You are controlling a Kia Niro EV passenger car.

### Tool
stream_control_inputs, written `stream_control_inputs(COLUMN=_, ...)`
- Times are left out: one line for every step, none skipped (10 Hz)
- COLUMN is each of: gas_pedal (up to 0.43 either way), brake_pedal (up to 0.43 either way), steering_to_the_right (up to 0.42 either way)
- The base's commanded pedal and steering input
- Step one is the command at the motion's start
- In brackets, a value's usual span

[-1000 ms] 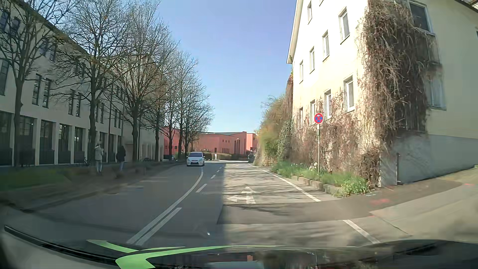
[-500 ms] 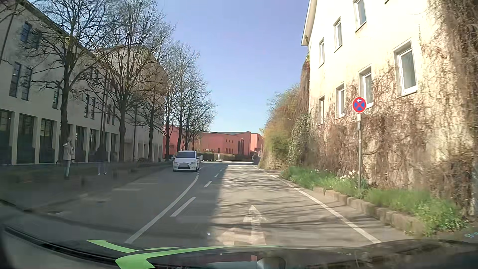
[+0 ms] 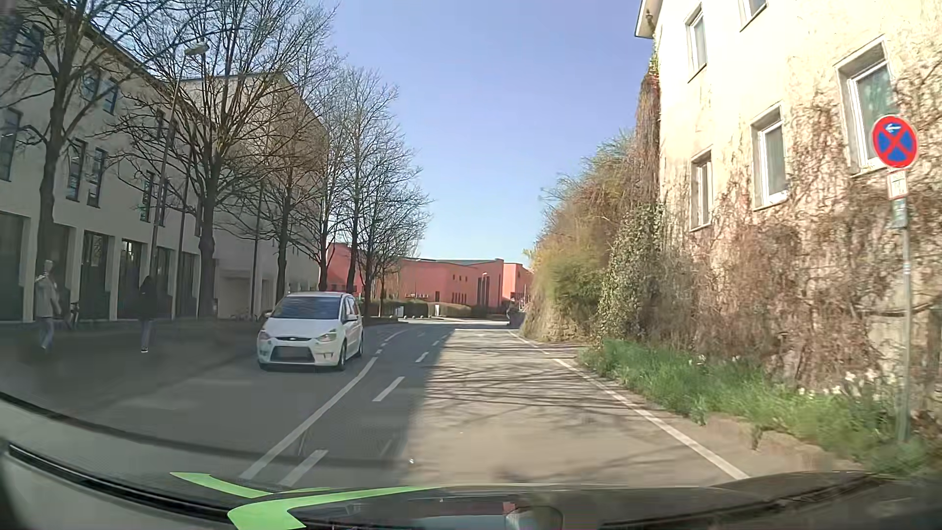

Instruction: Follow the waypoints while adhering to traffic rules and regulations

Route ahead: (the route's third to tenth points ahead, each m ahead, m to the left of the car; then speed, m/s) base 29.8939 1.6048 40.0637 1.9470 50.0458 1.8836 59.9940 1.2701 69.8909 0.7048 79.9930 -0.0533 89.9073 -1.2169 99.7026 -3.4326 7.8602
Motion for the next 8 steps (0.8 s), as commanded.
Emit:
stream_control_inputs(gas_pedal=0.098, brake_pedal=0.0, steering_to_the_right=-0.015)
stream_control_inputs(gas_pedal=0.098, brake_pedal=0.0, steering_to_the_right=-0.015)
stream_control_inputs(gas_pedal=0.098, brake_pedal=0.0, steering_to_the_right=-0.015)
stream_control_inputs(gas_pedal=0.098, brake_pedal=0.0, steering_to_the_right=-0.015)
stream_control_inputs(gas_pedal=0.087, brake_pedal=0.0, steering_to_the_right=-0.015)
stream_control_inputs(gas_pedal=0.087, brake_pedal=0.0, steering_to_the_right=-0.015)
stream_control_inputs(gas_pedal=0.087, brake_pedal=0.0, steering_to_the_right=-0.014)
stream_control_inputs(gas_pedal=0.087, brake_pedal=0.0, steering_to_the_right=-0.012)
